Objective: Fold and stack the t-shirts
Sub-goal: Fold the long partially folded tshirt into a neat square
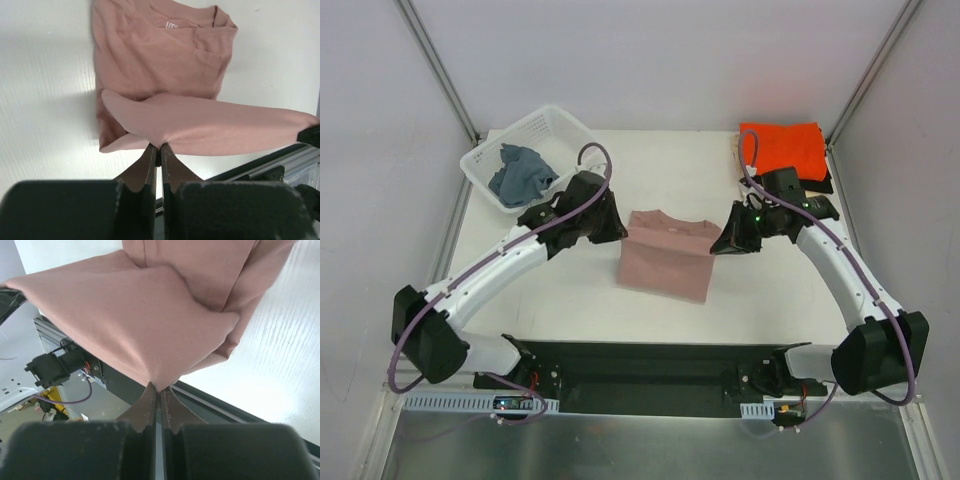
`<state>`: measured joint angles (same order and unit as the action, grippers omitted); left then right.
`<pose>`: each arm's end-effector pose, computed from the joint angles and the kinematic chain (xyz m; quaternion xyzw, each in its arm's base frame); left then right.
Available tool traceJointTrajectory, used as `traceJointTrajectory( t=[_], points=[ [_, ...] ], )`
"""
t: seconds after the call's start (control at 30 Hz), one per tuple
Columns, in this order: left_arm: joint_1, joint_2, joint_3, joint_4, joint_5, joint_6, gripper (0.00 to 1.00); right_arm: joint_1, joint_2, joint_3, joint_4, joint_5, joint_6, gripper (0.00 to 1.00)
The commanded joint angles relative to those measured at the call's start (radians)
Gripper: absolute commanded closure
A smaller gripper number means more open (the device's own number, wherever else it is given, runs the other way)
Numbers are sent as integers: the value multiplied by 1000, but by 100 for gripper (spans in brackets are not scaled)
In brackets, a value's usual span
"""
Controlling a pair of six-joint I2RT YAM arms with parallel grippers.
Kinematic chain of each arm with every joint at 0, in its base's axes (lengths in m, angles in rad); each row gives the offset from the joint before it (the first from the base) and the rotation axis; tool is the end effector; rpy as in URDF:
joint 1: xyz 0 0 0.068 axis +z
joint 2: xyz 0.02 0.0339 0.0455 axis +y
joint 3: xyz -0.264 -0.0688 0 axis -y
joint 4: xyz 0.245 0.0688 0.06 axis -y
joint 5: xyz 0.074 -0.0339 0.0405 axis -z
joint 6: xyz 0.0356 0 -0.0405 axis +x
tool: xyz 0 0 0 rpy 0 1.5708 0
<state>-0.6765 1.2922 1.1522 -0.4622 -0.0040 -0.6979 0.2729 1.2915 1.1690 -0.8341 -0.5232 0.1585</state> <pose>0.2252 -0.1806 0.3305 -0.0104 0.8849 -0.2940 0.3610 0.2438 0.0867 0.3112 -0.1307 0.9148 0.3033 0.2325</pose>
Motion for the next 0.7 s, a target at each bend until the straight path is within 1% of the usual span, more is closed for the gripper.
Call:
traceJointTrajectory(
  t=[0.0,0.17,0.2,0.27,0.43,0.67],
  points=[
    [46,108,122,30,41,95,100,-44,48,60,13,-28,-33,99],
    [113,237,185,33,91,118,100,-84,127,115,18,-26,-31,99],
    [141,254,199,33,126,121,100,-89,156,124,20,-27,-28,99],
    [161,304,224,33,150,124,100,-104,189,148,18,-28,-25,99],
    [189,413,294,31,190,155,100,-126,288,185,24,-17,-8,99],
    [229,611,441,31,249,167,100,-147,429,225,81,68,21,98]
  ],
)
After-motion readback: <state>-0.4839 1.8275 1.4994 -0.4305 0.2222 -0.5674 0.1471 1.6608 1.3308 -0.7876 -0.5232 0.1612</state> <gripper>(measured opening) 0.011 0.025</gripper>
